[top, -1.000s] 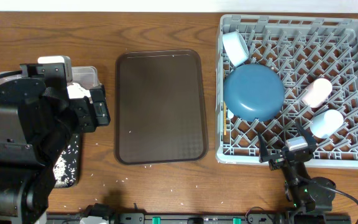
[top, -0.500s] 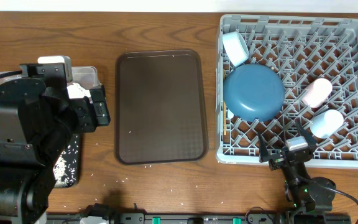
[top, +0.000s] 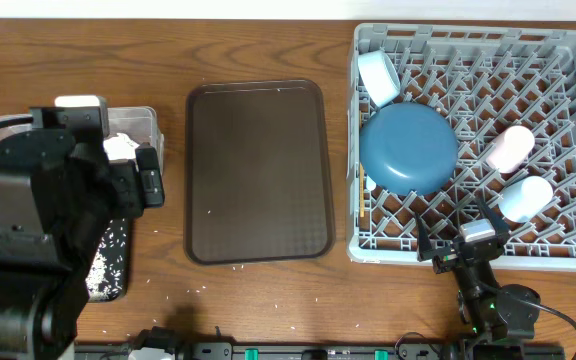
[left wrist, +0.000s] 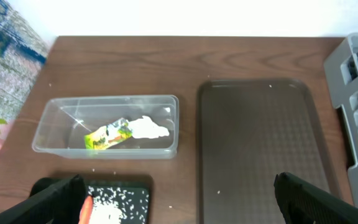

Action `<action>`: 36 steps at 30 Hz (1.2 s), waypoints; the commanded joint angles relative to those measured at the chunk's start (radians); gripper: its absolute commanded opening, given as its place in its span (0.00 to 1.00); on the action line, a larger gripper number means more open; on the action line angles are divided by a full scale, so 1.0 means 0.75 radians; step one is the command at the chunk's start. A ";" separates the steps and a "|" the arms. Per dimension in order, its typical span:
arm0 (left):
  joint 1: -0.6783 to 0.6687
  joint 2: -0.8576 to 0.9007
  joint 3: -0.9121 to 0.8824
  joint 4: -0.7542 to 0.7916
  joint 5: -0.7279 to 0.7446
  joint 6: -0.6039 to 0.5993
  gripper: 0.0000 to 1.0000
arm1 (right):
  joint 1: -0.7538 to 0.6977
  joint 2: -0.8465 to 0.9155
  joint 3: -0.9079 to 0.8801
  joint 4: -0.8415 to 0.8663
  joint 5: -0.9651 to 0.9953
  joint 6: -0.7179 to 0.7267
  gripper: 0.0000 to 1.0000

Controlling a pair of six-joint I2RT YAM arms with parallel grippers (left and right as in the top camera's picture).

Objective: Sort waste into correct bins and load items into the dishwasher rack

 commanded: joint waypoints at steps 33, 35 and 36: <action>0.069 -1.357 -1.574 0.929 0.071 -0.042 0.98 | -0.005 -0.007 -0.006 -0.001 0.009 0.020 0.99; 0.069 -1.362 -1.635 0.970 0.097 -0.042 0.98 | -0.005 -0.007 -0.006 -0.001 0.009 0.020 0.99; 0.069 -1.362 -1.665 0.995 0.098 -0.042 0.98 | -0.005 -0.007 -0.006 -0.001 0.009 0.020 0.99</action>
